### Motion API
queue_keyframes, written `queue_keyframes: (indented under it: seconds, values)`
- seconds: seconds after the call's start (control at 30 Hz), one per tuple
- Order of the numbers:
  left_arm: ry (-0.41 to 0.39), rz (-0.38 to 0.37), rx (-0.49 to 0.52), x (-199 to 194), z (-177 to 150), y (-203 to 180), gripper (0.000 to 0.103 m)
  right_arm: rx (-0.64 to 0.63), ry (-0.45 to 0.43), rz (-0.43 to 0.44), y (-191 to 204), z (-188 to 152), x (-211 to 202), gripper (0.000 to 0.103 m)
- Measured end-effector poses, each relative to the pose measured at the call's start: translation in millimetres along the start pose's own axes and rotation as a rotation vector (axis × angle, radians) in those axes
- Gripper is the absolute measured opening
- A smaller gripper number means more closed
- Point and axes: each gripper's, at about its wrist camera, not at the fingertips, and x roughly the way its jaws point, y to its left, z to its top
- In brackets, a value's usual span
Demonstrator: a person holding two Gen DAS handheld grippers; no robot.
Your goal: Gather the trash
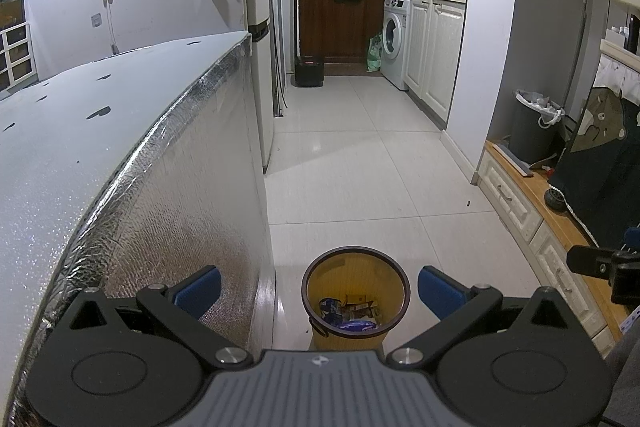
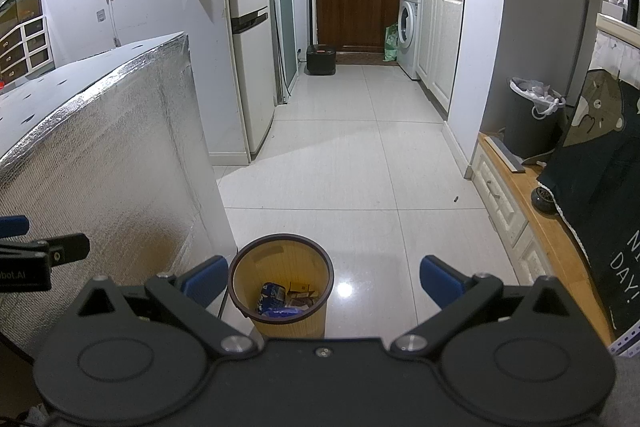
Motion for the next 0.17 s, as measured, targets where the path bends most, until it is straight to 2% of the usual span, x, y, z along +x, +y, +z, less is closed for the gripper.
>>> queue_keyframes:
  seconds: [0.17]
  values:
    - [-0.002,0.003,0.0,2.1,5.2,0.6,0.103,-0.001,0.0,0.0,-0.2,0.0,0.0,0.103]
